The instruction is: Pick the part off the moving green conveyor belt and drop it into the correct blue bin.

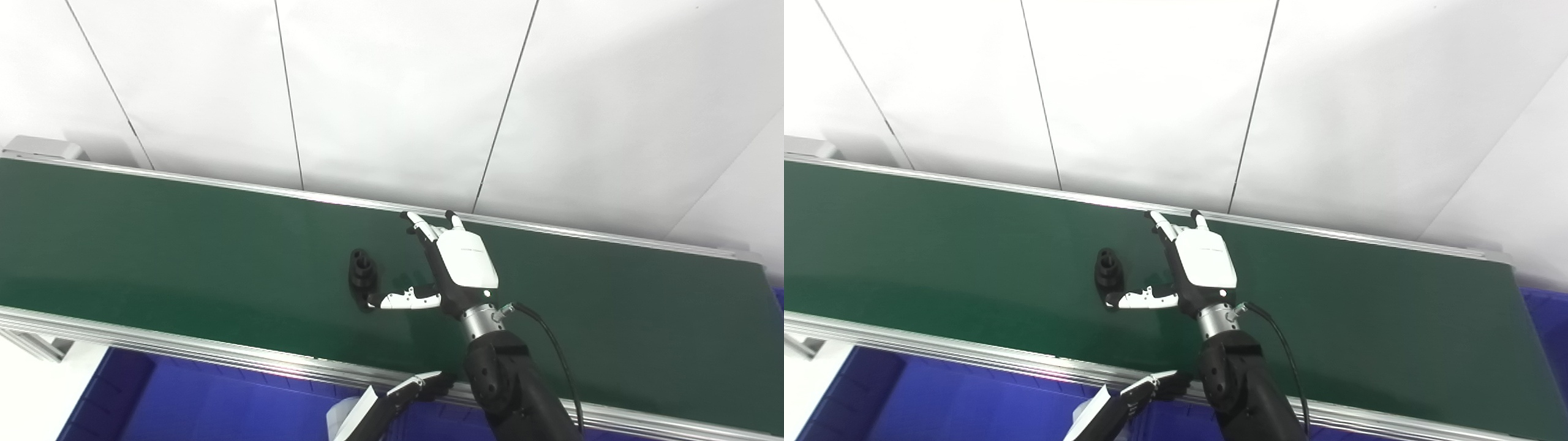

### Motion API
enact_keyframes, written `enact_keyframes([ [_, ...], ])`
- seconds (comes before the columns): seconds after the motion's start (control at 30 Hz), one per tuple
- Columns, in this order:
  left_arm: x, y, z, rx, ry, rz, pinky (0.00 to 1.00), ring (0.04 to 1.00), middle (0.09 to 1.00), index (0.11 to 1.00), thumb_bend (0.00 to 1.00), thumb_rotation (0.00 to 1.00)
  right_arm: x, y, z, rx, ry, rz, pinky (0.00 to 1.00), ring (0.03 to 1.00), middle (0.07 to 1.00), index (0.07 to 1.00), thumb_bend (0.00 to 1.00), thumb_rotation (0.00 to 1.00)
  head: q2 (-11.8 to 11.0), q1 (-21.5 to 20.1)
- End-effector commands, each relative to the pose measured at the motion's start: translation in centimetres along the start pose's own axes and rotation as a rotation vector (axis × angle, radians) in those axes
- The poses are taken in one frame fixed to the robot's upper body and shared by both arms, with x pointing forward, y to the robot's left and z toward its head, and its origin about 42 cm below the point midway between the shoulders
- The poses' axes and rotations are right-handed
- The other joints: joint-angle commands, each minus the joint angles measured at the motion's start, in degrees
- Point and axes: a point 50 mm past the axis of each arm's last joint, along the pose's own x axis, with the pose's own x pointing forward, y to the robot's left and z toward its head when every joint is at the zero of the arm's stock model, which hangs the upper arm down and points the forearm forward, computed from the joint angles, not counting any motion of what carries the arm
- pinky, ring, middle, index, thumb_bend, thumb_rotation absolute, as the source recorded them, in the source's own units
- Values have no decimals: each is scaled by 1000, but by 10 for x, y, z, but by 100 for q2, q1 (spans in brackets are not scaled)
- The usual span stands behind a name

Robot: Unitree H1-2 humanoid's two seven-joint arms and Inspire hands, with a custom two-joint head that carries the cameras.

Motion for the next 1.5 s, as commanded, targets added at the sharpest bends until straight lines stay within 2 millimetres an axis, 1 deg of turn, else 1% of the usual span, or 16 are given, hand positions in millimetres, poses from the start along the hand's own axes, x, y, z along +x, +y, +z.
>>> enact_keyframes([
  [0.0, 4, -2, 10, -21, -60, 12, 836, 830, 846, 831, 1000, 825, 12, -12, 20, 16, -39, -49, 1000, 789, 797, 895, 1000, 728, 6, 3],
  [0.27, 4, -3, 11, -12, -63, 14, 826, 824, 844, 830, 1000, 831, 10, -7, 23, 30, -25, -27, 1000, 798, 805, 896, 1000, 728, 23, 31],
  [0.6, 0, -4, 12, -15, -65, 12, 832, 828, 847, 834, 994, 829, 14, 0, 15, 7, 31, -3, 1000, 796, 803, 893, 1000, 734, 76, 54],
  [0.7, -1, -5, 14, -14, -66, 14, 830, 827, 847, 833, 990, 827, 14, 4, 12, 4, 42, 6, 1000, 791, 797, 888, 999, 717, 90, 68],
  [0.97, -3, -6, 16, -20, -69, 15, 838, 830, 848, 829, 985, 819, 13, 14, 0, -9, 90, 43, 1000, 785, 787, 894, 998, 712, 131, 71],
  [1.07, -4, -6, 16, -24, -67, 14, 850, 838, 853, 832, 987, 818, 14, 18, -4, -26, 95, 39, 949, 734, 739, 878, 994, 704, 143, 71],
  [1.37, -6, -7, 18, -21, -69, 15, 844, 836, 854, 832, 999, 821, 10, 27, -10, -35, 111, 48, 925, 685, 696, 875, 986, 684, 183, 97],
  [1.47, -6, -7, 18, -27, -68, 16, 846, 838, 855, 832, 995, 819, 8, 29, -12, -37, 117, 48, 895, 656, 650, 871, 956, 641, 199, 100],
])
